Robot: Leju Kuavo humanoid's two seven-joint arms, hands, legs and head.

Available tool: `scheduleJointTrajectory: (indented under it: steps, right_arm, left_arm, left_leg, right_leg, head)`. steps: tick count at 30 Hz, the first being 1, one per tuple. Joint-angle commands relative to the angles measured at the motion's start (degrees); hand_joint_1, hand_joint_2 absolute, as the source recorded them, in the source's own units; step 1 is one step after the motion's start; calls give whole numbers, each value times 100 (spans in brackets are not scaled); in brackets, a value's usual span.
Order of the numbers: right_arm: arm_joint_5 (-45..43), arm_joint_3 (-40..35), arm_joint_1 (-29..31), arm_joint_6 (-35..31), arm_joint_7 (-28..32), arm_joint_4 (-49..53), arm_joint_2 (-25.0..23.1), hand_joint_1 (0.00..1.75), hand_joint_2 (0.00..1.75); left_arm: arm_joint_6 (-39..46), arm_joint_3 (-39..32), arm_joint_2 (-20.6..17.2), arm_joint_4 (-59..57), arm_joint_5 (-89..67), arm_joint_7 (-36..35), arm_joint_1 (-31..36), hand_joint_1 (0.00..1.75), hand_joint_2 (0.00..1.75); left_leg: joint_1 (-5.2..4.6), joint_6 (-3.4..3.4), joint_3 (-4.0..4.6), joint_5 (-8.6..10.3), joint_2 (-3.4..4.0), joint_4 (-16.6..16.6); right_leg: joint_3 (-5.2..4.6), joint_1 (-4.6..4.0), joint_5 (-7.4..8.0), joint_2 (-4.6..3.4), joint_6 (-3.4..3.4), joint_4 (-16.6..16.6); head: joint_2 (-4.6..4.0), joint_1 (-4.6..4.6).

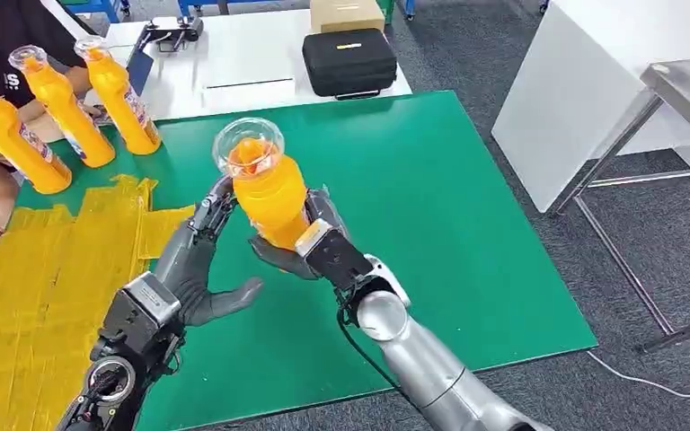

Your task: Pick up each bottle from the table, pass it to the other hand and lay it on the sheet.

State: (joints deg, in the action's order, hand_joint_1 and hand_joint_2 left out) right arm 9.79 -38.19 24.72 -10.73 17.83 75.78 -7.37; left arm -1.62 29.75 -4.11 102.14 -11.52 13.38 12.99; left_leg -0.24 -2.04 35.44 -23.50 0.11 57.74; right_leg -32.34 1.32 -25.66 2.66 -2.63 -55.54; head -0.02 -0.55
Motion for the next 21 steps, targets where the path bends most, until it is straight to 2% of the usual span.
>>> scheduleJointTrajectory:
  steps: [1,7,9,10,13,14,15,21]
  right_arm:
    - [185,-854,405,81,-118,-503,44,175,175]
    - [364,-1434,440,233,-192,-634,85,175,175]
    - [369,-1478,438,240,-197,-628,86,175,175]
    - [369,-1478,438,240,-197,-628,86,175,175]
    - [379,-1492,459,251,-204,-608,106,175,175]
    - [399,-1582,481,332,-265,-589,131,175,175]
    - [399,-1582,481,332,-265,-589,131,175,175]
    - [424,-1756,521,461,-413,-679,164,175,175]
  left_arm:
    - [79,-10,125,-343,-52,-59,156,0,175]
    - [217,-199,157,-402,-70,-34,88,0,175]
    - [229,-204,153,-426,-73,-24,88,0,175]
    - [229,-204,153,-426,-73,-24,88,0,175]
    - [262,-210,163,-424,-97,-10,85,0,175]
    - [351,-218,164,-442,-138,-15,79,0,175]
    - [351,-218,164,-442,-138,-15,79,0,175]
    - [606,-310,187,-429,-116,67,1,0,175]
  left_leg:
    - [4,9,-14,-4,0,-3]
    - [2,7,-15,-3,8,-7]
    - [10,17,-39,-12,5,-8]
    - [6,8,-14,-4,-1,-5]
    - [4,6,-9,-2,1,-4]
    - [12,17,-42,-15,4,-6]
    - [7,9,-17,-5,0,-4]
    - [7,11,-20,-6,-1,-5]
  right_leg:
    - [16,-3,-4,-13,11,6]
    - [15,-1,-1,-21,9,8]
    - [43,-7,-10,-30,21,15]
    - [18,-4,-3,-9,10,9]
    - [11,-2,-2,-10,8,7]
    - [47,-8,-12,-30,22,16]
    - [20,-5,-5,-13,12,10]
    - [25,-4,-6,-12,13,10]
  head:
    - [0,0]
    - [2,-4]
    - [0,-2]
    - [0,2]
    - [0,-2]
    - [0,2]
    - [0,0]
    - [0,0]
